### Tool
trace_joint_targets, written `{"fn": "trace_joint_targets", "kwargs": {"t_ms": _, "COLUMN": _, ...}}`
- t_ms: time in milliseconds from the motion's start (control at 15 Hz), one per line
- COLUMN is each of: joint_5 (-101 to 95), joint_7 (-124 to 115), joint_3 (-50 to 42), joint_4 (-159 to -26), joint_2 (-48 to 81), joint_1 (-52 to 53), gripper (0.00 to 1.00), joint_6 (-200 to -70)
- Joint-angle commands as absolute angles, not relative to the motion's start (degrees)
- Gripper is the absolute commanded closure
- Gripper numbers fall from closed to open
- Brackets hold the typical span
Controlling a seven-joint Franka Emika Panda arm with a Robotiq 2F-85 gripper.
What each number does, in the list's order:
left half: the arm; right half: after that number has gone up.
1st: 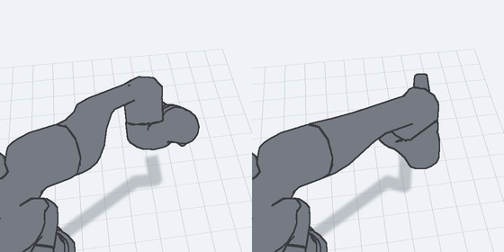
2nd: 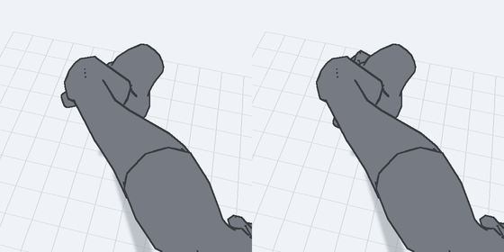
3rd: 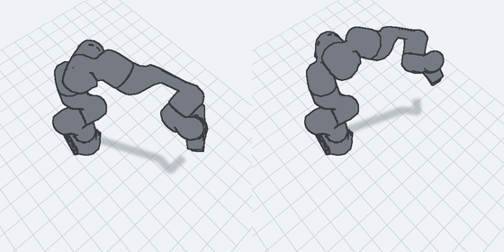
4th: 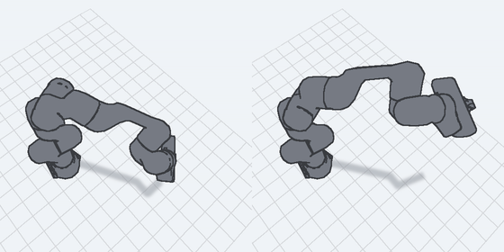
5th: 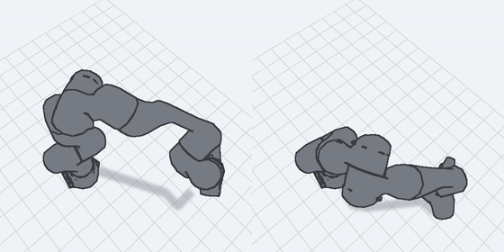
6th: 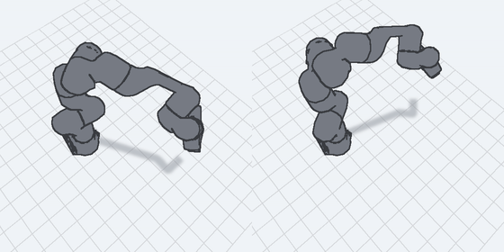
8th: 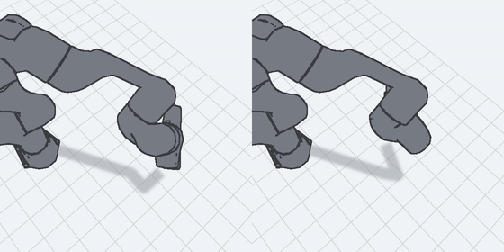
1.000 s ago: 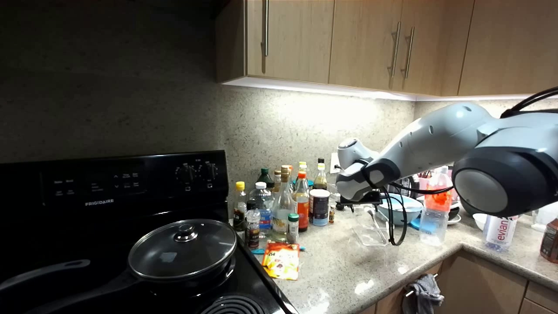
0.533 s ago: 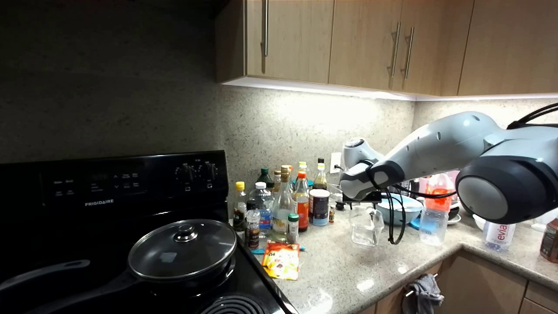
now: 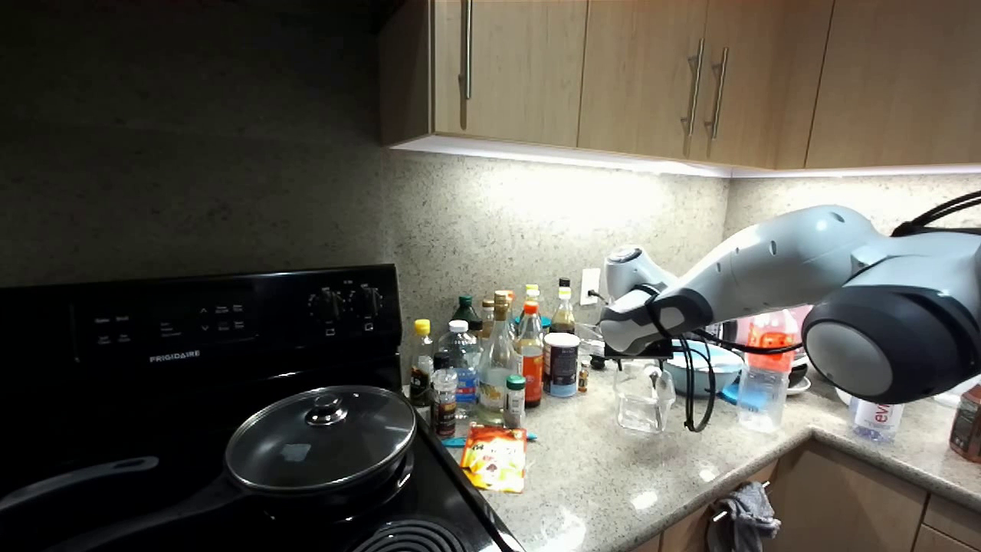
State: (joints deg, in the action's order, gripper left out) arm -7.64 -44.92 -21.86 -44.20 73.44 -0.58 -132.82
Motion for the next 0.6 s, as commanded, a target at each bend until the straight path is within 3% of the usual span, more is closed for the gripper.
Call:
{"fn": "trace_joint_targets", "kwargs": {"t_ms": 0, "joint_5": -7.52, "joint_7": -45.53, "joint_3": -21.99, "joint_4": -44.14, "joint_2": 73.68, "joint_1": -0.60, "gripper": 0.00, "joint_6": -131.83}}
{"fn": "trace_joint_targets", "kwargs": {"t_ms": 533, "joint_5": -6.79, "joint_7": -47.25, "joint_3": -22.08, "joint_4": -43.84, "joint_2": 74.53, "joint_1": -1.22, "gripper": 0.00, "joint_6": -130.06}}
